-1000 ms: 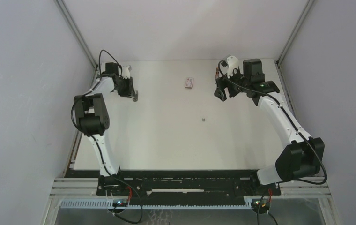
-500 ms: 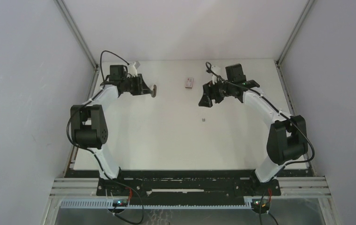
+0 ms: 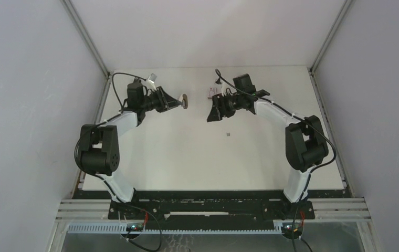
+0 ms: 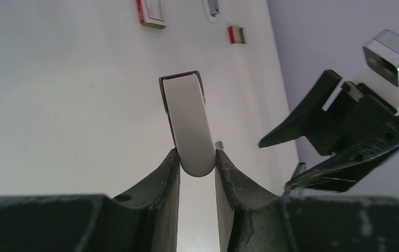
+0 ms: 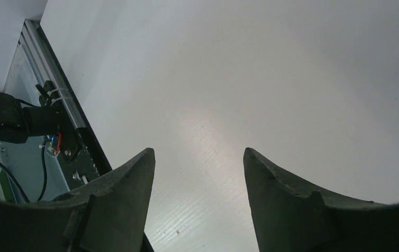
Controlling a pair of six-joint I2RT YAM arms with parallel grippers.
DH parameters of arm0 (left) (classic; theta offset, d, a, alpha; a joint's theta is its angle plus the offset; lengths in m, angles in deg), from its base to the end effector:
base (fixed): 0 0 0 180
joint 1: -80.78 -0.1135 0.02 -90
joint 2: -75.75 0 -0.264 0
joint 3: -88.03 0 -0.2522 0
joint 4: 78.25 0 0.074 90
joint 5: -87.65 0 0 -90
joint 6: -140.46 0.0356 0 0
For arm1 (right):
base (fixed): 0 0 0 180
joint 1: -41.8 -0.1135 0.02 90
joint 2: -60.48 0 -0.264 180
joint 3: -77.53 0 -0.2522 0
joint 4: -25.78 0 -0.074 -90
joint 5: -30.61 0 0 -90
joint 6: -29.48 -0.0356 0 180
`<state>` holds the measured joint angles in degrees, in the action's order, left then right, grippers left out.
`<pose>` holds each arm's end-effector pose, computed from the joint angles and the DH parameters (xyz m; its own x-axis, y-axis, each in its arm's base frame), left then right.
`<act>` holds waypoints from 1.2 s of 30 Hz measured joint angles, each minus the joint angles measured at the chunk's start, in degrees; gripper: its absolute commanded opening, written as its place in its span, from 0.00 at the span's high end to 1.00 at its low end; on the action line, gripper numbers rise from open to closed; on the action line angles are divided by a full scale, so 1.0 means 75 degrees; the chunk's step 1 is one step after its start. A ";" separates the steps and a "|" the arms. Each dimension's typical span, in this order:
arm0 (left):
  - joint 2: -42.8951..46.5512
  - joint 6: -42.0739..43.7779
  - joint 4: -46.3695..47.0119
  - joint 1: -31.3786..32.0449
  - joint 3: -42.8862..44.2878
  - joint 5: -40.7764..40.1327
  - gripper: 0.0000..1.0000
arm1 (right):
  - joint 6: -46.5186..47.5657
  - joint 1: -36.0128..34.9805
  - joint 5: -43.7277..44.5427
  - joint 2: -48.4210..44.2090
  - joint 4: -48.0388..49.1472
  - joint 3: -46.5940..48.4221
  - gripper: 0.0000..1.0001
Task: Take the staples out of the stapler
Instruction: Unload the staple.
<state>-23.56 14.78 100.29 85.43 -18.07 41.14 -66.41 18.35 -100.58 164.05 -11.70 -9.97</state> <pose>0.3763 -0.0552 0.2207 -0.7571 -0.3630 -0.5432 0.2821 0.5683 -0.7730 0.3541 0.1792 0.2462 -0.7558 -0.2437 -0.6078 -0.6251 0.5448 0.5589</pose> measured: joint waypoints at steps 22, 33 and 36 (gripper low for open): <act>0.0085 -0.3133 0.3960 0.0691 -0.1358 0.0096 1.00 | -0.0254 -0.0813 0.1183 0.1201 -0.0128 0.1757 0.43; 0.0085 -0.3144 0.4004 0.0793 -0.1358 0.0093 1.00 | -0.0280 -0.0816 0.1244 0.1483 -0.0117 0.1970 0.45; 0.0085 -0.3095 0.4001 0.0825 -0.1358 0.0093 1.00 | -0.0318 -0.0816 0.1253 0.1492 -0.0117 0.2043 0.45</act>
<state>-22.92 -8.43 130.30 91.61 -28.25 41.84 -68.79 12.23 -91.18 175.24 -12.58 5.35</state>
